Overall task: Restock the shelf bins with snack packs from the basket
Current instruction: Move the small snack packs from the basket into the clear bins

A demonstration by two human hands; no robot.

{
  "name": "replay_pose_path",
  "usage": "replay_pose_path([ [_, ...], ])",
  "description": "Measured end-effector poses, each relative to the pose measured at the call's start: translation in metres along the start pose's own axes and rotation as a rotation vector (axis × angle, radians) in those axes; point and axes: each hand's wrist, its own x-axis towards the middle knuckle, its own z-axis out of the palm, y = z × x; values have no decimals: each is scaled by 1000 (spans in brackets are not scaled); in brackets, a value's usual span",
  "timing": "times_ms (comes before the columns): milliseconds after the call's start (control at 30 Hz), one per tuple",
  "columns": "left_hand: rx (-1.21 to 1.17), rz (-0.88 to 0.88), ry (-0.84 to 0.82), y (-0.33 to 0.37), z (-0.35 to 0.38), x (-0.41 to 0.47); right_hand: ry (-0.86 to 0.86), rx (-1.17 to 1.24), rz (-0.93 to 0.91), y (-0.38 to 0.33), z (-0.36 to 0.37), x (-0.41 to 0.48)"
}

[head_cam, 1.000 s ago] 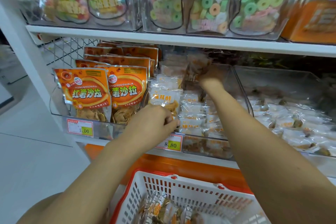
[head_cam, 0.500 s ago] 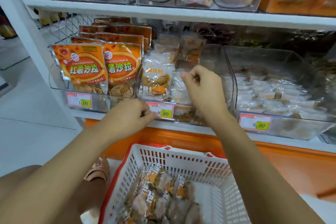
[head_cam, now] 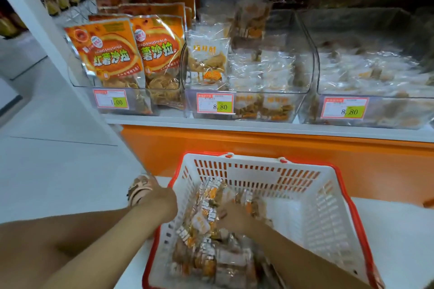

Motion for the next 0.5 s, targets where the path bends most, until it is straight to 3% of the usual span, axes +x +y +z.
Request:
replay_pose_path([
  [167,26,41,-39,1,-6,-12,-98,161,79,6,31,14],
  [300,51,70,-92,0,-7,-10,-75,267,99,7,46,24],
  [500,-26,110,-94,-7,-13,-19,-90,331,36,6,50,27],
])
